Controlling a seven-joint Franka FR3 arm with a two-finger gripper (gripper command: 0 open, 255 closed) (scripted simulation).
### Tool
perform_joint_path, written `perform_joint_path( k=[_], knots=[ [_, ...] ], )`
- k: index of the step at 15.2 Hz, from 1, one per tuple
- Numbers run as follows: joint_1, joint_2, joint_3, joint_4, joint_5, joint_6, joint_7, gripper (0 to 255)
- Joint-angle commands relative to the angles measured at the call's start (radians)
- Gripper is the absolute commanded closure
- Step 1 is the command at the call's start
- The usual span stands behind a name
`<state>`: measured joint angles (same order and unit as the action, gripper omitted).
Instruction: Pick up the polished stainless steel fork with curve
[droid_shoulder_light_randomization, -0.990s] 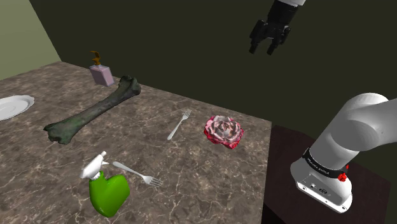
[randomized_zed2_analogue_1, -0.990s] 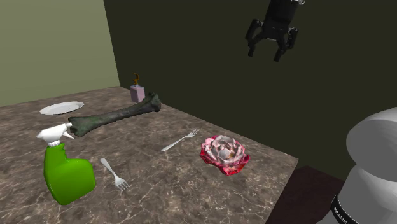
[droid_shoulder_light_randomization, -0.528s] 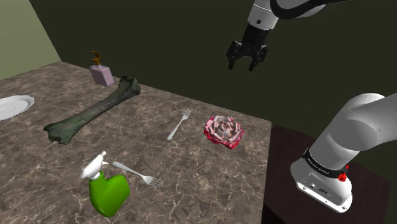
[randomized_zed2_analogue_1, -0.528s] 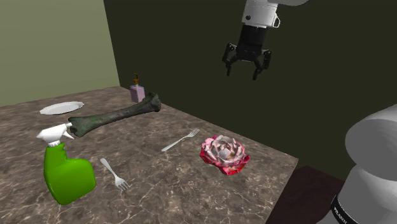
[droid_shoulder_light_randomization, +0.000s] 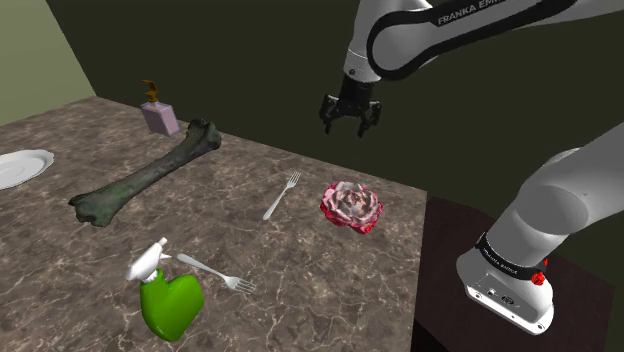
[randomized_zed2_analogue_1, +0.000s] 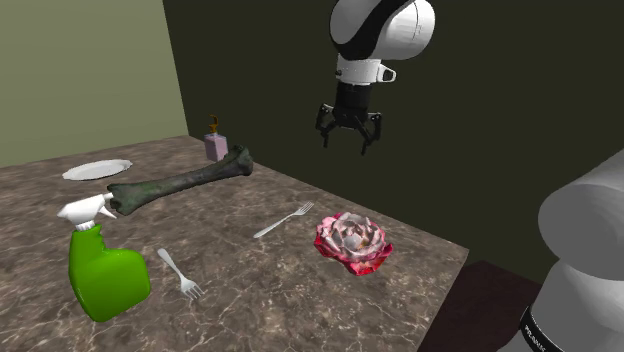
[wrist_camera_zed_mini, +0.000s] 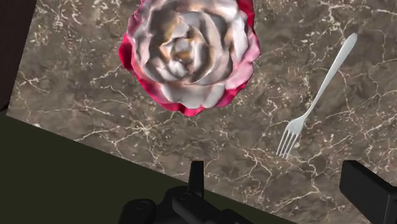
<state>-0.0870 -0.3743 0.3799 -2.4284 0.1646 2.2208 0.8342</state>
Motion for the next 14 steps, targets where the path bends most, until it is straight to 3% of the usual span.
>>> perform_joint_path(
  k=[1,8,14],
  knots=[
    [-0.02,0.076,0.042,0.019,-0.028,0.049,0.09,0],
    [-0.068,0.395,0.143,0.161,-0.246,0.159,0.456,0],
    [0.001,0.676,0.096,0.342,-0.453,0.174,0.752,0]
  ],
)
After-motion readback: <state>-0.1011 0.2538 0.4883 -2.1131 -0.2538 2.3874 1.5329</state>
